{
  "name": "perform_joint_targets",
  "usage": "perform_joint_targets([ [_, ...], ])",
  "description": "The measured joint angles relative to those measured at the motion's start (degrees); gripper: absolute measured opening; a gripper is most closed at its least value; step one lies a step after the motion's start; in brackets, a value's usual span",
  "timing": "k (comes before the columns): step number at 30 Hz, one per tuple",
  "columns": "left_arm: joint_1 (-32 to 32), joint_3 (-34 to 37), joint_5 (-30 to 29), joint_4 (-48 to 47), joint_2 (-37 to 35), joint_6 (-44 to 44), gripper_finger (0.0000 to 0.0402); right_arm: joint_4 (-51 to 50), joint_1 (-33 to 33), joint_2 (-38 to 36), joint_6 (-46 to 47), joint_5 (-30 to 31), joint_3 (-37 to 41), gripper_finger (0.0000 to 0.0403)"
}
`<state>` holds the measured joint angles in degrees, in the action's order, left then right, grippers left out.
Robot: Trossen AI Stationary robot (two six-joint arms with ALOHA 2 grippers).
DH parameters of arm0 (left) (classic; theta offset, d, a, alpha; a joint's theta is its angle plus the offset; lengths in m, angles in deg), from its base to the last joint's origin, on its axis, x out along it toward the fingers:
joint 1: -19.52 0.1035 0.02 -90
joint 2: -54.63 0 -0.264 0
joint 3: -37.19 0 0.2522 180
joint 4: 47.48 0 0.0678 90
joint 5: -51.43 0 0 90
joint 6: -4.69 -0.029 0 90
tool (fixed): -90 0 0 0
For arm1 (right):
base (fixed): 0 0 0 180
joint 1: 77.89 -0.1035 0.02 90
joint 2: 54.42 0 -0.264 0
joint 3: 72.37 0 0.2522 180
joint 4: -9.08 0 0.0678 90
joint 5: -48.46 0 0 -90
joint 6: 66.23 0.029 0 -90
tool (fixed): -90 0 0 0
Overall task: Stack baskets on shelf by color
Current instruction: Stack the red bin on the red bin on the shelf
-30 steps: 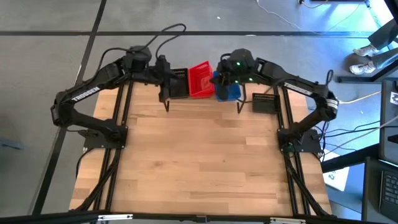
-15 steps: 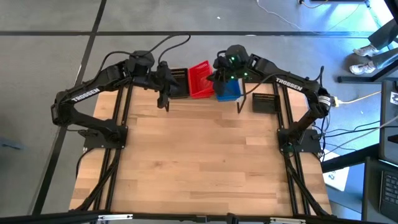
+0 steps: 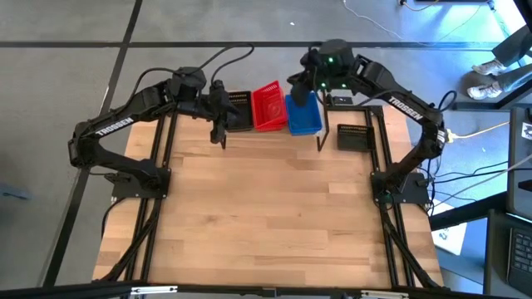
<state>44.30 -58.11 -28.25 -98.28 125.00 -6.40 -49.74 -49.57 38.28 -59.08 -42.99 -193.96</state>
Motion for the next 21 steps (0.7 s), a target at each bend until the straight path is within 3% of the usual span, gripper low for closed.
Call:
perform_joint_targets([
  [9, 0.00, 0.00, -0.88, -0.25, 0.00, -0.07, 0.0053, -5.50, -0.07, 5.15, 21.15, 0.53, -5.47, 0.0105],
  [21, 0.10, 0.00, -0.86, -1.46, 0.00, -0.13, 0.0053, -10.79, -0.07, 7.50, 22.48, -1.15, -5.40, 0.0106],
])
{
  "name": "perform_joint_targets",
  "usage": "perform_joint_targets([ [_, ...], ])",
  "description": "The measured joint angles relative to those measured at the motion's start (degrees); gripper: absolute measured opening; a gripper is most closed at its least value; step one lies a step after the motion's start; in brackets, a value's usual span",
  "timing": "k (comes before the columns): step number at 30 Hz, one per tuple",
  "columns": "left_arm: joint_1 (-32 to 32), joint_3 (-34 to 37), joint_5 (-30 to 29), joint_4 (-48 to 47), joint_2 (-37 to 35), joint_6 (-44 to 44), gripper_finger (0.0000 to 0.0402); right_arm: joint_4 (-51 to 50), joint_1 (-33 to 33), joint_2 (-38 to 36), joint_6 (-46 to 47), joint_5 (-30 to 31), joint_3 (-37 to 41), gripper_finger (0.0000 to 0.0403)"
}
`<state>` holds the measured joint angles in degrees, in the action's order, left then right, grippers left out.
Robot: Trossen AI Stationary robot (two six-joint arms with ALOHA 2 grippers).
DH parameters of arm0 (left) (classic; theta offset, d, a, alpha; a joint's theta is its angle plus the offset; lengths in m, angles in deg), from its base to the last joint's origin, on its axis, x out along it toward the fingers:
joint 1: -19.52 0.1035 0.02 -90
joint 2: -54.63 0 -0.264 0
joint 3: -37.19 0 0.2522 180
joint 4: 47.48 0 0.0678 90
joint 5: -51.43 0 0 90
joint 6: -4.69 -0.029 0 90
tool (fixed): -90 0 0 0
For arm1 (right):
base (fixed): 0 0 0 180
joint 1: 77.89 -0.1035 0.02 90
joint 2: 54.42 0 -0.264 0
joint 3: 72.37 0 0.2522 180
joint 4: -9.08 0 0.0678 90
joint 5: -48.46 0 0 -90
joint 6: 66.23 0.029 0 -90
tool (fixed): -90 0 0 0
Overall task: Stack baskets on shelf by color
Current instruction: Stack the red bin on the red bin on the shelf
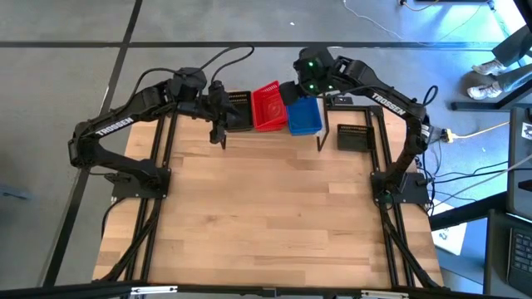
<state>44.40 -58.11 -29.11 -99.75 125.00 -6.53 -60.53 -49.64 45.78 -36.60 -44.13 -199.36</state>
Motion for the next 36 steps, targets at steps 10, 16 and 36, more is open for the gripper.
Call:
perform_joint_targets([
  [10, 0.03, 0.00, 0.00, -0.10, 0.00, 0.00, 0.0053, -2.05, -0.81, 3.20, -0.02, -0.09, 0.09, 0.0106],
  [16, 0.01, 0.00, -0.02, -0.10, 0.00, 0.01, 0.0053, -2.11, -0.79, 3.53, 0.12, -0.02, 0.11, 0.0106],
  [36, 0.01, 0.00, -0.04, -0.11, 0.01, -2.49, 0.0053, -1.56, -0.81, 6.01, 0.27, 0.33, 0.15, 0.0102],
])
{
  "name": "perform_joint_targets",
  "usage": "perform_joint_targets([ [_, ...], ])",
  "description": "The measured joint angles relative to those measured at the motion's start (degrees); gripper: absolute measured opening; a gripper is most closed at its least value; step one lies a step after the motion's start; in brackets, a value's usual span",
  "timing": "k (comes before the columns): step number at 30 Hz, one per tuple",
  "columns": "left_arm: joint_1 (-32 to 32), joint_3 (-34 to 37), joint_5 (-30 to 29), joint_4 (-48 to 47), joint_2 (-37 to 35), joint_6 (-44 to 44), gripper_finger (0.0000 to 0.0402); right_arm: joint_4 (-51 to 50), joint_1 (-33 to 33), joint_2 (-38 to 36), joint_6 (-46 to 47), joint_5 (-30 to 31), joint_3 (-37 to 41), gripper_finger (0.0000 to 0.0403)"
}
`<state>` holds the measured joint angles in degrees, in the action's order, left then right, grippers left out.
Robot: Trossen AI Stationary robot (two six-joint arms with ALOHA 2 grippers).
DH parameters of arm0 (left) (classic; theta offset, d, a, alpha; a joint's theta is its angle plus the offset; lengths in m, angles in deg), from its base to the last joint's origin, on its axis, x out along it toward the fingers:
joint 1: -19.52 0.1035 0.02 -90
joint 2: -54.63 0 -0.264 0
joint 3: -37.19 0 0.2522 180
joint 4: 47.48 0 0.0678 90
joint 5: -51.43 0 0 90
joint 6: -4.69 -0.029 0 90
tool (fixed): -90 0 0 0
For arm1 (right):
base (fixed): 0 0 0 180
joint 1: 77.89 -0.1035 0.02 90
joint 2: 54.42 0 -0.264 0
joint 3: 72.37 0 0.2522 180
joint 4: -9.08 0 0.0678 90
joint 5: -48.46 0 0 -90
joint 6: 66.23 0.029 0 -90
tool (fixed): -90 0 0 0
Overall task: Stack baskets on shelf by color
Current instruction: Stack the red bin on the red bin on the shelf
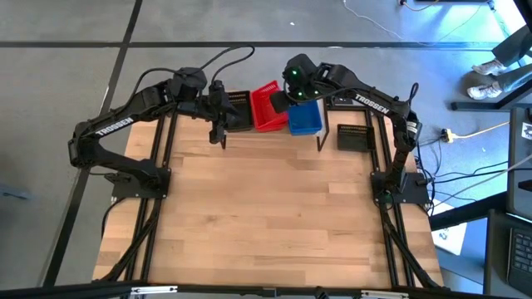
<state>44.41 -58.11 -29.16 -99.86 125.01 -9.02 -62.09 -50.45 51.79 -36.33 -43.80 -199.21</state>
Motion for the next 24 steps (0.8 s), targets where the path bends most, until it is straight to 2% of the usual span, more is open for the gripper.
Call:
perform_joint_targets([
  [10, 0.00, 0.00, 0.00, 0.00, 0.00, -0.42, 0.0053, 0.26, 0.04, 0.02, 0.98, 0.49, 0.00, 0.0011],
  [24, 0.00, 0.00, 0.00, 0.01, -0.01, -0.44, 0.0053, -0.10, 0.02, 0.09, 2.79, -0.23, 0.00, 0.0007],
])
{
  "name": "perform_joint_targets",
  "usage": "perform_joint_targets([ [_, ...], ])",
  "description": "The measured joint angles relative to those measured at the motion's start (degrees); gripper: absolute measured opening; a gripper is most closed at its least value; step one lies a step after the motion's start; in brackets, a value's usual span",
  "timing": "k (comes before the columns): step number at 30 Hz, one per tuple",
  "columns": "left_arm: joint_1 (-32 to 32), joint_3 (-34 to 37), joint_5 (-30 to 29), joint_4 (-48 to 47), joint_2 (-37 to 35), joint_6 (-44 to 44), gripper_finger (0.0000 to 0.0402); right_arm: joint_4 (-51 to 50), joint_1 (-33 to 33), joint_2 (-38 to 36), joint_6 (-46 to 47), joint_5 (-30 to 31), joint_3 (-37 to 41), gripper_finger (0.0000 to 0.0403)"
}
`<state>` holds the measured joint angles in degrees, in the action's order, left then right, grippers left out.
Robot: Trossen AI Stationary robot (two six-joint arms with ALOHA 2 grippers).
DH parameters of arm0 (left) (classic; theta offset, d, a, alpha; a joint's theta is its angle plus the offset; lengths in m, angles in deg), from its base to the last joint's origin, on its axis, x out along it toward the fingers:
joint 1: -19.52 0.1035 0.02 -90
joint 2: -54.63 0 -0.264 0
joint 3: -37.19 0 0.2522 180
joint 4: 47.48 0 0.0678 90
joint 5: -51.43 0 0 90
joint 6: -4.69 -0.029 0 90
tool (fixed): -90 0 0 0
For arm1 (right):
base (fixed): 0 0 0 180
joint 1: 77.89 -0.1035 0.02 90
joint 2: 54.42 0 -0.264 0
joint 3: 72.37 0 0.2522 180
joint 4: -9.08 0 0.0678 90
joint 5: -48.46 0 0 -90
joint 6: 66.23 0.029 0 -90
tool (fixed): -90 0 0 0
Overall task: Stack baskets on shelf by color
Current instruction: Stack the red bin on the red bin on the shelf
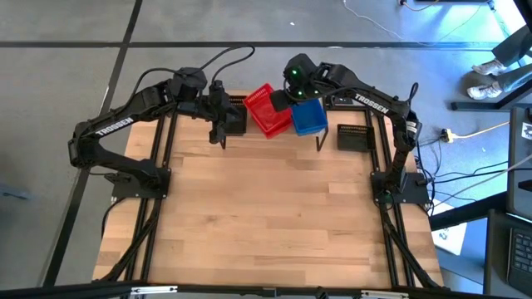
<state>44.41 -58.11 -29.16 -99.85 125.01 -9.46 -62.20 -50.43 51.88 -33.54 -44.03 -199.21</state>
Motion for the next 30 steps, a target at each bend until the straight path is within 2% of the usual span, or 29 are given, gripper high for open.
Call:
perform_joint_targets([
  [12, 0.00, 0.00, 0.00, 0.00, -0.01, 0.00, 0.0053, 0.10, 0.00, 0.00, -1.57, -0.45, 0.00, 0.0076],
  [25, -0.02, 0.00, 0.00, 0.01, 0.01, 0.00, 0.0053, 0.76, 0.15, 0.00, -2.00, -0.18, 0.00, 0.0080],
  [28, 0.00, 0.00, -0.04, 0.01, 0.00, -0.02, 0.0053, 2.21, 0.17, -0.11, -4.88, -0.34, -0.01, 0.0080],
  [30, 0.00, 0.00, -1.10, -0.01, -0.01, -0.04, 0.0053, 2.86, 0.00, -0.17, -8.90, -2.75, -0.49, 0.0080],
])
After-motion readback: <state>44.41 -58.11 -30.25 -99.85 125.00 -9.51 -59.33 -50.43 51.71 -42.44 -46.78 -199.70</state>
